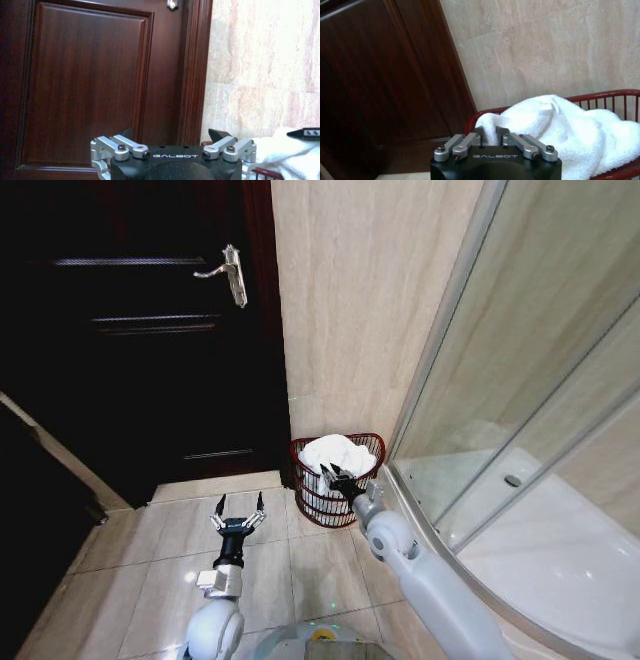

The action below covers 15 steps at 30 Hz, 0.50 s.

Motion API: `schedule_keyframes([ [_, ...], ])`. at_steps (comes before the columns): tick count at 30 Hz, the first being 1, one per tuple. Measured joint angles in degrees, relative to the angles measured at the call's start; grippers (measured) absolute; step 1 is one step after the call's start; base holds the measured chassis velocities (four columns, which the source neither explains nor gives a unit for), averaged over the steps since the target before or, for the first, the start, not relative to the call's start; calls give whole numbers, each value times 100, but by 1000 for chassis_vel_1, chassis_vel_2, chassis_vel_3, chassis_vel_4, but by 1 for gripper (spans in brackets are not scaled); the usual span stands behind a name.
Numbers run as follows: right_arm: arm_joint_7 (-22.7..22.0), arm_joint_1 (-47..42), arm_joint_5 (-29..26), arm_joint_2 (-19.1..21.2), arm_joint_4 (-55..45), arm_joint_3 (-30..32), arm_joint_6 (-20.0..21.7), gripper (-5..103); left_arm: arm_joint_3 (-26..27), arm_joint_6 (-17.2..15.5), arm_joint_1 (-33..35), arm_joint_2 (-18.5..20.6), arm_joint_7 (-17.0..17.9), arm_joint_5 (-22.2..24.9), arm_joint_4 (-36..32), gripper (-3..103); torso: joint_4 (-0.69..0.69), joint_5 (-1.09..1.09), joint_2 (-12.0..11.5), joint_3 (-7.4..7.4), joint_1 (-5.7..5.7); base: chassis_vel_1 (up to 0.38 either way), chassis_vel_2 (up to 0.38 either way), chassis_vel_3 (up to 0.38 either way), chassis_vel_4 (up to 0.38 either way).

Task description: Discard the used towel into the hamper.

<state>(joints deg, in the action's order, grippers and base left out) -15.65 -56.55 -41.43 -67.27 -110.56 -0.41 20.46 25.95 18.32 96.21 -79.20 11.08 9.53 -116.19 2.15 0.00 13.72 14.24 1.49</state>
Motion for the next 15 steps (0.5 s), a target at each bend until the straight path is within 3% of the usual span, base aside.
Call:
schedule_keyframes([
  [5,-9,96,-38,-28,-7,124,-84,2,2,48,5,11,4,10,24,100,0,0,0,0,0,0,0,0,0],
  [15,-128,989,-456,44,-26,306,-23,1,6,110,46,15,7,17,76,100,0,0,0,0,1,0,0,0,0],
])
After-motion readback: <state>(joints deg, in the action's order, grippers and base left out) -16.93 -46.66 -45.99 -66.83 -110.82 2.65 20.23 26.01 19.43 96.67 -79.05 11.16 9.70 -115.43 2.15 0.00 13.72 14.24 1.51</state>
